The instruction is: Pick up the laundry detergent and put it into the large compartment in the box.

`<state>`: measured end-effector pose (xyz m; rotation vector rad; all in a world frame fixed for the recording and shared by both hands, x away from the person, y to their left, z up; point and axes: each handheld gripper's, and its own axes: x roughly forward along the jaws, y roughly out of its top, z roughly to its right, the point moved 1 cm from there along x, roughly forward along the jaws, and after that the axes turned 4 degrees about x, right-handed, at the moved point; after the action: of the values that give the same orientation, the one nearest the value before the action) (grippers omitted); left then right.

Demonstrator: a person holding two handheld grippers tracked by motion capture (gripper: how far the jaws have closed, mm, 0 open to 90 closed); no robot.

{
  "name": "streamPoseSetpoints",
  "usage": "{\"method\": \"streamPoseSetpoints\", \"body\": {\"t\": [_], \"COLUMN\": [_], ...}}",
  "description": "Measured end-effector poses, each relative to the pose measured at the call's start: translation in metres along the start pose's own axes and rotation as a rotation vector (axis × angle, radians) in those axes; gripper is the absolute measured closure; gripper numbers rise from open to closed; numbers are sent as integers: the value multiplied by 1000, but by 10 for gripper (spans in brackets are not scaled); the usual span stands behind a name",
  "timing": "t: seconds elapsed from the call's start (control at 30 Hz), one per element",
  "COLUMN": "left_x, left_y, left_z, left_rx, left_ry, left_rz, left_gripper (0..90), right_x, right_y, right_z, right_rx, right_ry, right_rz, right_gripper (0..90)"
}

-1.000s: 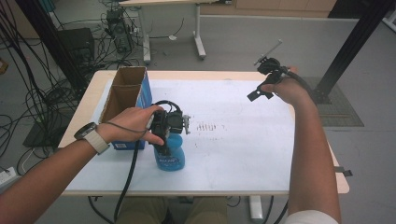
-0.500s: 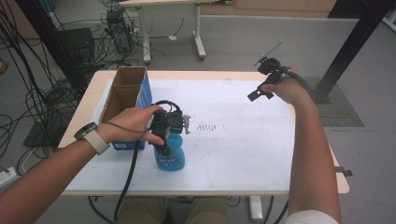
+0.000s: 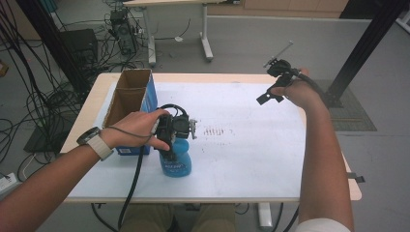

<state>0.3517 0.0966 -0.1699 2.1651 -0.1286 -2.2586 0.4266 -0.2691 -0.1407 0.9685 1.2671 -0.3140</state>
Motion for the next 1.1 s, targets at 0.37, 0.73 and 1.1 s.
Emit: {"method": "streamPoseSetpoints", "body": {"t": [0.37,0.73,1.1], "left_x": [0,0,0], "left_y": [0,0,0], "left_z": [0,0,0], "left_rx": [1,3,0], "left_ry": [3,3,-1], "left_rz": [-1,1,1], "left_gripper": [380,380,380], "right_x": [1,1,3], "right_y": [2,1,0], "right_z": [-1,-1,0], "right_rx": [-5,-3,-3], "right_ry": [1,0,4], "right_rz": [-3,-3,-2], "right_gripper": [145,145,145]}}
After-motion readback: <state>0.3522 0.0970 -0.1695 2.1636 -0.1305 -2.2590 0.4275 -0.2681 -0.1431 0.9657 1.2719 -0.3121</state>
